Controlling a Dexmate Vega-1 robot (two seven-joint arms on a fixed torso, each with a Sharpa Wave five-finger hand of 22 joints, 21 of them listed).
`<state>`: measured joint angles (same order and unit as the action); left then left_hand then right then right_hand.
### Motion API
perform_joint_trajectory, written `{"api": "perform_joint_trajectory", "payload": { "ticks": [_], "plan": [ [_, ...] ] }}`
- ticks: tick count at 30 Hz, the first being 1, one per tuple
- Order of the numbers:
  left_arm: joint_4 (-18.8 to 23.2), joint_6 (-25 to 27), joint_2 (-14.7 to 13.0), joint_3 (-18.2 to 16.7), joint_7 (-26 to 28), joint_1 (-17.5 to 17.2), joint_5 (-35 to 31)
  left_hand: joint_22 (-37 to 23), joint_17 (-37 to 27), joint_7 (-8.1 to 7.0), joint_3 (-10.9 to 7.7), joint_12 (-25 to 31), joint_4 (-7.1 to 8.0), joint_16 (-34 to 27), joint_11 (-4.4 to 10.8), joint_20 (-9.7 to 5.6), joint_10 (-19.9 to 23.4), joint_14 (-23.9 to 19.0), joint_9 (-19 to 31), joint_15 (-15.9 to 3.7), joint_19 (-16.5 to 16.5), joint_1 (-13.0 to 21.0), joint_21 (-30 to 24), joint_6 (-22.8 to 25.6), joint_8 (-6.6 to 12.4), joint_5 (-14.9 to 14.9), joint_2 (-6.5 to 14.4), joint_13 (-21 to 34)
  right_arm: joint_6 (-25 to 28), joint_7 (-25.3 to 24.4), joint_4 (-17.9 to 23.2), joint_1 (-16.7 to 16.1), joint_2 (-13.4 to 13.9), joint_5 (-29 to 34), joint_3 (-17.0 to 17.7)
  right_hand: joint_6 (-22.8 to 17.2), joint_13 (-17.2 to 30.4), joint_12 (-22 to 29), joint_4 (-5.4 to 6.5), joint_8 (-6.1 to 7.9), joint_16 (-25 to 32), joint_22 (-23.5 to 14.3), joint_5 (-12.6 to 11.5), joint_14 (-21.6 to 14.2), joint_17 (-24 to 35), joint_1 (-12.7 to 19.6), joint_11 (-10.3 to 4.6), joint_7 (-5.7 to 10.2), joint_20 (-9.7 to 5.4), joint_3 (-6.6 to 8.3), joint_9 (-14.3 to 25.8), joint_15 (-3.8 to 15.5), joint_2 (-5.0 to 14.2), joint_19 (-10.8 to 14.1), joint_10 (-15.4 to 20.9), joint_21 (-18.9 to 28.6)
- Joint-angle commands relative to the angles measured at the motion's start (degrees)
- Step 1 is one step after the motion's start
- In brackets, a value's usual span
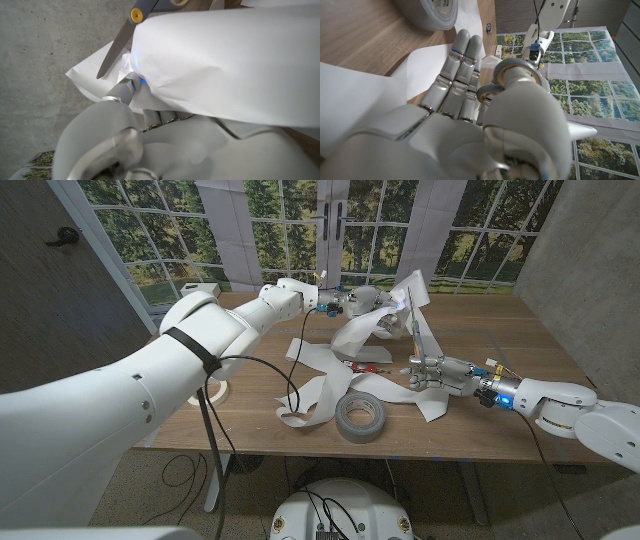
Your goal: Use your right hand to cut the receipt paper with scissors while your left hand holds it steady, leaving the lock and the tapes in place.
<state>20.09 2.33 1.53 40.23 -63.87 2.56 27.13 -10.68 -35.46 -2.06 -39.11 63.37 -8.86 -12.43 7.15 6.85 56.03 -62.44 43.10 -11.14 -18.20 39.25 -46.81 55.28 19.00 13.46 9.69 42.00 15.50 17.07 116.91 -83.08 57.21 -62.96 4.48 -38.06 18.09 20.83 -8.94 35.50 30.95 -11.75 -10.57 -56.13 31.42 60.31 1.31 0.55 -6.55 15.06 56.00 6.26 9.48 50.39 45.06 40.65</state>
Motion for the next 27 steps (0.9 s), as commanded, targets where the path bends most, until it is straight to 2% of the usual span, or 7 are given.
{"api": "perform_joint_trajectory", "payload": {
  "ticks": [1, 12, 27],
  "plan": [
    [0.9, 0.6, 0.1, 0.4, 0.7, -0.5, -0.2, -0.1, -0.1, 3.78, -0.35, 0.4, -0.02, 0.0, 0.03, 0.01, -0.3, -0.1, 3.1, -1.05, 0.2, 0.4, 0.0, 5.6, 9.11, -0.3, 0.3, 0.1, -0.1, -2.2, 1.1, -1.9, -1.3, -1.4, 1.7, -0.5, 1.4, 1.2, 0.17, -0.29, 0.6, -0.3, -0.1, -3.7, 1.0, 1.4, -6.58, 0.21, -1.61, 0.67, -0.4, 6.83, 0.09, 0.9, 7.5, 1.1],
    [0.1, 0.3, 0.0, 0.2, 0.1, -0.3, 0.0, -0.1, 0.1, 3.75, -0.32, 0.8, 0.08, 0.2, 0.03, 0.01, -0.4, -0.1, 2.9, -0.96, 0.3, 0.3, 0.1, 5.7, 8.96, -0.3, 0.2, 0.2, 0.1, -0.9, 0.4, -2.1, -2.0, -2.4, 2.1, -0.9, 2.7, 1.6, 0.48, -0.36, -0.4, -0.3, -0.1, -3.3, 1.2, 1.5, -6.23, 0.17, -1.68, 0.95, -0.8, 6.65, -0.12, 0.8, 7.0, 2.0],
    [0.0, 0.6, -1.0, -1.6, -1.1, -1.2, 1.4, 0.0, -0.3, 3.18, -0.25, 1.0, 0.68, 0.3, 0.19, 0.02, -1.5, 0.8, 3.7, -0.87, 0.3, -0.3, 0.1, 4.8, 9.11, -0.4, 0.4, 0.6, 0.4, 1.9, 0.0, -0.3, -1.0, -2.5, 1.4, -0.9, 4.0, 2.0, 0.81, -0.39, -1.0, -0.3, 0.0, -3.4, 1.6, 1.3, -6.18, 0.19, -1.59, 1.08, -0.9, 6.63, -0.36, 0.4, 6.7, 2.8]
  ]
}}
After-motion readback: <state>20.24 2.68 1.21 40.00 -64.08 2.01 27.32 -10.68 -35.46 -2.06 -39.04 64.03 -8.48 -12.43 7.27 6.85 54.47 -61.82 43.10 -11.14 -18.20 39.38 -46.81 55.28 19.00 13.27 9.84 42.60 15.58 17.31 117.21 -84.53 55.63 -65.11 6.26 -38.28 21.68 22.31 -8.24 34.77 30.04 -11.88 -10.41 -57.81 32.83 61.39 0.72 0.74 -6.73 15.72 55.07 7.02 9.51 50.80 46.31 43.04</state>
